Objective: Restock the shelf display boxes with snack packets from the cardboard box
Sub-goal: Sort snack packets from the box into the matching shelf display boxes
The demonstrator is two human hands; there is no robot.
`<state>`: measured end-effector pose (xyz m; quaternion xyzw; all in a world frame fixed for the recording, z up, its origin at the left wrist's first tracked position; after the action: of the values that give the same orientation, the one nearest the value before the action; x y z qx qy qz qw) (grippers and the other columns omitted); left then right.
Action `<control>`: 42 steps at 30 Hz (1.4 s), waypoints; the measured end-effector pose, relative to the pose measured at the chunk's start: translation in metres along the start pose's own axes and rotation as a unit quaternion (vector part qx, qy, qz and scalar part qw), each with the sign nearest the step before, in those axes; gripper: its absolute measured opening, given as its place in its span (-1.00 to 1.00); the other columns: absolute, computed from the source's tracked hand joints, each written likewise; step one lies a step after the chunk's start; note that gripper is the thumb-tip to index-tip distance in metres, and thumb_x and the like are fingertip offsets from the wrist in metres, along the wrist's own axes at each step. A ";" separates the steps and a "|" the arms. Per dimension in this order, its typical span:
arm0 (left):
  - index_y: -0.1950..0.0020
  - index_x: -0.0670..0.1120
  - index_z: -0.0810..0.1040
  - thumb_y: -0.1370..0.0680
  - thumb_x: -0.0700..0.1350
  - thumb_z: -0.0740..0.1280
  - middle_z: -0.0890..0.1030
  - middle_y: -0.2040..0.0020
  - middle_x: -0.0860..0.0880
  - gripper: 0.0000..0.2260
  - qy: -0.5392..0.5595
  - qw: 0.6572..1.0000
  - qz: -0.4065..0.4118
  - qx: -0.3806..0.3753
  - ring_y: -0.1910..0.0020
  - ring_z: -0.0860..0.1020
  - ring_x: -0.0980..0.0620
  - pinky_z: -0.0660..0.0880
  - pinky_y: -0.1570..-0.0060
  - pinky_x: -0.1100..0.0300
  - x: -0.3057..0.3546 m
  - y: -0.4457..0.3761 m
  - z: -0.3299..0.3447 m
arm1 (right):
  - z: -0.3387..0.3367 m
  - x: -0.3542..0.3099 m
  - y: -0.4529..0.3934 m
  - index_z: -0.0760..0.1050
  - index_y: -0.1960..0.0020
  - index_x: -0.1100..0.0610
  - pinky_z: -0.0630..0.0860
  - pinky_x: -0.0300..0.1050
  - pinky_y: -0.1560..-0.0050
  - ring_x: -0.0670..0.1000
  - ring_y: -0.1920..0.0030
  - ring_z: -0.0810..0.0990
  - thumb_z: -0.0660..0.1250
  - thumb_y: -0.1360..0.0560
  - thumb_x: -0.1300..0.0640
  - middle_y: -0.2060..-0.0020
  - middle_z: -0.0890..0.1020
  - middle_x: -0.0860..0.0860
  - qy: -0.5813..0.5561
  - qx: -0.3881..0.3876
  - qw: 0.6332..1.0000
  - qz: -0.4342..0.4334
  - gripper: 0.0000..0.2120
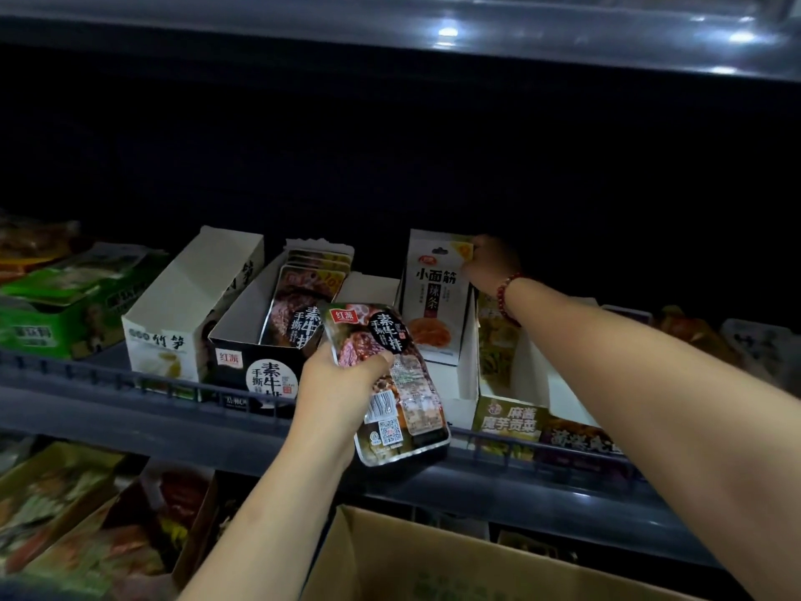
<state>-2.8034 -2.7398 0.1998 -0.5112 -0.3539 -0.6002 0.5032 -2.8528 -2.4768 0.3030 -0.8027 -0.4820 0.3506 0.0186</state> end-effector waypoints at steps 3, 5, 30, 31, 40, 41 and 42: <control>-0.01 -0.11 0.57 -0.51 -0.30 0.39 0.67 0.16 -0.03 -0.86 0.007 1.000 0.000 -0.014 0.29 0.65 0.07 0.49 0.44 0.33 -0.002 0.002 0.004 | 0.002 -0.001 0.010 0.37 -0.39 0.12 0.43 -0.17 -0.13 0.10 -0.24 0.49 0.31 -0.51 0.23 -0.26 0.51 0.09 -0.040 -0.017 0.999 -0.013 -0.55; -0.04 -0.09 0.56 -0.51 -0.30 0.39 0.68 0.14 -0.03 -0.84 0.019 0.999 -0.006 -0.025 0.30 0.66 0.12 0.51 0.43 0.31 -0.002 0.003 0.007 | -0.002 -0.001 0.016 0.32 -0.43 0.10 0.40 -0.19 -0.12 0.09 -0.28 0.47 0.32 -0.51 0.24 -0.30 0.48 0.08 -0.058 -0.006 0.998 -0.015 -0.49; -0.39 0.24 0.33 -0.37 0.10 0.51 0.22 -0.31 0.12 -0.36 -0.203 0.971 0.099 -0.075 -0.16 0.33 0.18 0.35 0.00 0.39 0.055 0.077 0.016 | -0.052 -0.069 0.198 0.29 -0.18 0.04 0.61 -0.15 0.18 0.02 0.25 0.67 0.35 -0.52 0.20 0.24 0.68 0.07 -0.337 -0.168 0.925 -0.058 -0.68; -0.36 0.27 0.33 -0.36 0.11 0.52 0.25 -0.36 0.11 -0.36 -0.201 0.971 0.102 -0.081 -0.21 0.34 0.15 0.33 -0.09 0.28 0.057 0.076 0.013 | -0.052 -0.075 0.203 0.28 -0.19 0.02 0.61 -0.17 0.16 0.01 0.23 0.67 0.34 -0.53 0.19 0.23 0.68 0.08 -0.340 -0.176 0.921 -0.071 -0.67; -0.07 -0.06 0.68 -0.35 0.03 0.39 0.65 -0.04 -0.15 -0.66 0.155 0.960 -0.105 -0.206 -0.03 0.59 -0.11 0.48 -0.03 0.05 0.049 0.068 -0.001 | -0.028 -0.112 0.183 0.37 -0.28 -0.23 0.43 0.22 -0.26 0.24 -0.23 0.51 0.26 -0.58 0.03 -0.03 0.54 -0.19 -0.258 -0.222 0.933 -0.118 -0.69; -0.09 -0.11 0.65 -0.35 0.02 0.37 0.65 -0.05 -0.20 -0.63 0.178 0.956 -0.120 -0.201 -0.07 0.59 -0.16 0.48 -0.09 0.00 0.047 0.064 -0.006 | -0.023 -0.116 0.179 0.43 -0.21 -0.16 0.47 0.14 -0.25 0.16 -0.19 0.56 0.29 -0.57 0.06 -0.02 0.58 -0.15 -0.254 -0.236 0.932 -0.108 -0.75; -0.13 -0.14 0.61 -0.37 0.02 0.36 0.65 -0.09 -0.24 -0.60 0.190 0.953 -0.131 -0.198 -0.11 0.58 -0.21 0.47 -0.16 -0.06 0.048 0.061 -0.011 | -0.019 -0.118 0.173 0.48 -0.16 -0.07 0.53 0.03 -0.19 0.08 -0.13 0.59 0.32 -0.55 0.08 -0.02 0.62 -0.08 -0.245 -0.242 0.934 -0.100 -0.81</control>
<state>-2.7457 -2.7768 0.2384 -0.4258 -0.1896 -0.8049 0.3672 -2.7444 -2.6567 0.3181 -0.6198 -0.6196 0.4056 -0.2596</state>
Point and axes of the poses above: each hand's wrist, its own y-axis away from the middle knuckle, its own z-axis out of the palm, x = y × z, the point moved 10 cm from there along -y, towards the middle knuckle
